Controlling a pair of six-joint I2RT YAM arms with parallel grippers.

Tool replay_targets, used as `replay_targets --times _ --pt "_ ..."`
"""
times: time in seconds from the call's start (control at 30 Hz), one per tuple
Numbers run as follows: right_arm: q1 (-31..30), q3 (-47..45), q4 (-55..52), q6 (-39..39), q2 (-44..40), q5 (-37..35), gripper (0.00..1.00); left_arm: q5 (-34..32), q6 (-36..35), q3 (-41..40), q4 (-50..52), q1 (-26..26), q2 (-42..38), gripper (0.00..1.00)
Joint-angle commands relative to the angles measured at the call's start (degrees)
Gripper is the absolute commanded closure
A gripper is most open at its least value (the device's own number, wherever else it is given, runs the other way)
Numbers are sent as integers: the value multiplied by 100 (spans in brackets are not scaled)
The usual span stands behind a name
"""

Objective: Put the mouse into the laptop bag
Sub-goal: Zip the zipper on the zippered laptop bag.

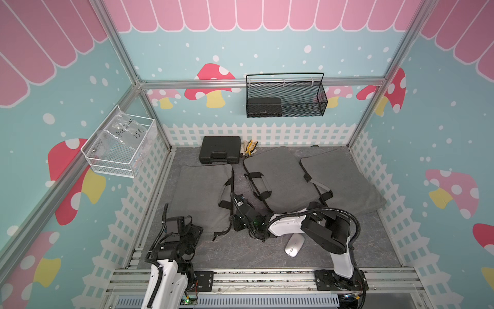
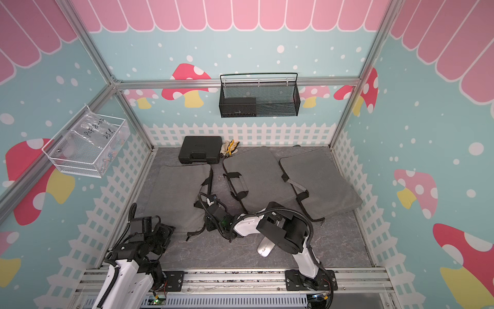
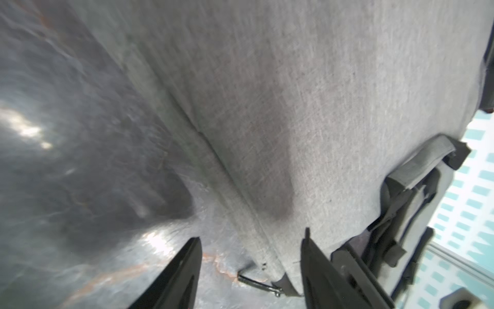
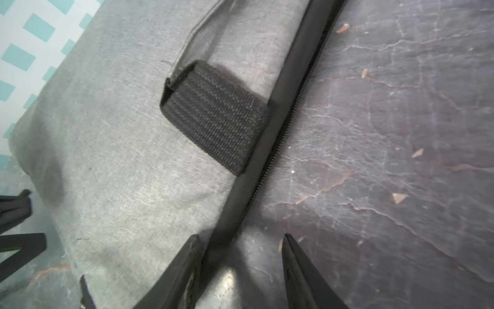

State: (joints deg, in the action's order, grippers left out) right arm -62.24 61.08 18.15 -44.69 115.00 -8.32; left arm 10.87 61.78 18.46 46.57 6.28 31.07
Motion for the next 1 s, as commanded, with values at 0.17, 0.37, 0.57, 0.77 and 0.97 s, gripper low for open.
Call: replay_targets --times 0.17,0.37,0.57,0.77,0.97 --pt "-9 -285 -503 95 -467 -467 47 -1114 -607 783 596 -7 828 23" --pt "-537 -612 -1098 -212 -1408 -1249 33 -1114 -585 603 183 -6 1164 24" --pt "-1290 -382 -1470 -791 -1440 -1551 30 -1116 -663 740 381 -3 798 23" --pt "-2010 446 -1974 -1300 -832 -1877 31 -1317 -1074 1341 1111 56 442 19" --pt "-2239 1615 -2776 -1767 310 -1923 32 -1246 -1112 1323 1350 86 352 19"
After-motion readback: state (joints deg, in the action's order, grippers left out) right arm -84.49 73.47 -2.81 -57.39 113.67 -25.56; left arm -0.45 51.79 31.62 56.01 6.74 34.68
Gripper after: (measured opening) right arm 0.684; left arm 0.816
